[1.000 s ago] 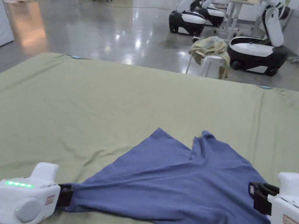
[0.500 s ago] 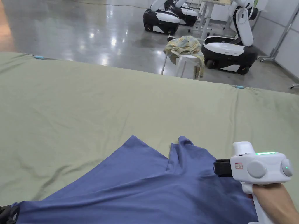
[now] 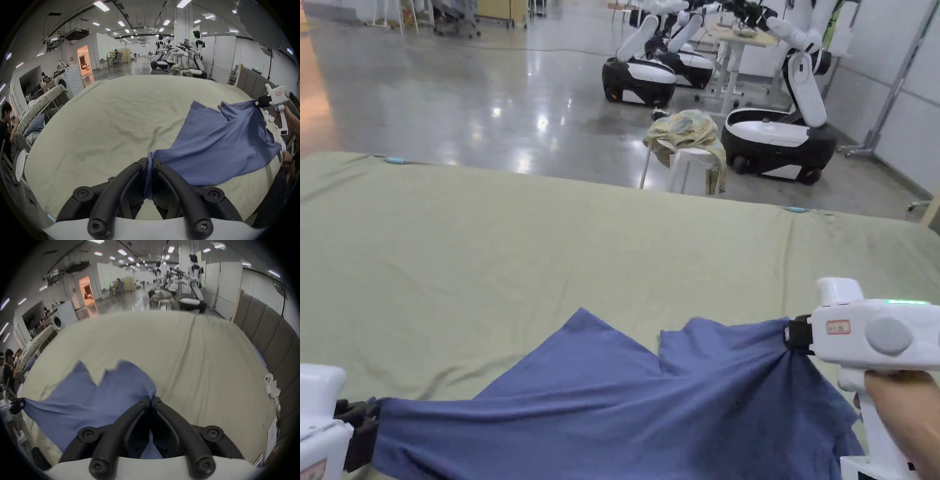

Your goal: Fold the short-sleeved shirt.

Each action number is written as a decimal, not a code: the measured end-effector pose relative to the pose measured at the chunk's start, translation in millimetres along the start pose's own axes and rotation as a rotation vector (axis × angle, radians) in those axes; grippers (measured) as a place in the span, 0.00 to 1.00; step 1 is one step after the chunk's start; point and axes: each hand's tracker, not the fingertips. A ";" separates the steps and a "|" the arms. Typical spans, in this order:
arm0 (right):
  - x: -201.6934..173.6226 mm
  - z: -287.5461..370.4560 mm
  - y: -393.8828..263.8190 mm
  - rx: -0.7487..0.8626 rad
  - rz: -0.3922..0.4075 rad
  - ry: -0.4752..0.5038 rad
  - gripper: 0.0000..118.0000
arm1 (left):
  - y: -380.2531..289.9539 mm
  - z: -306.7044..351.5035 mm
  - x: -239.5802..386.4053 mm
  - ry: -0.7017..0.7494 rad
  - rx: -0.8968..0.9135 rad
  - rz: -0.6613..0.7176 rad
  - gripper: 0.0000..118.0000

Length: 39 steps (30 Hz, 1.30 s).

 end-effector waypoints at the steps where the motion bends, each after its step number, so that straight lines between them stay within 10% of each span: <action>1: -2.0 19.9 10.2 0.035 0.020 0.006 0.02 | 10.5 2.5 1.1 0.005 0.010 -0.007 0.06; 13: 9.0 223.3 152.1 0.499 0.035 -0.051 0.02 | 200.5 55.6 9.3 0.045 0.312 -0.002 0.06; 26: 26.0 272.1 264.0 0.731 -0.040 -0.079 0.02 | 388.6 85.3 36.6 0.168 0.542 -0.060 0.06; 39: 48.7 202.0 203.6 0.670 -0.126 -0.055 0.02 | 315.3 18.0 43.2 0.166 0.456 -0.048 0.06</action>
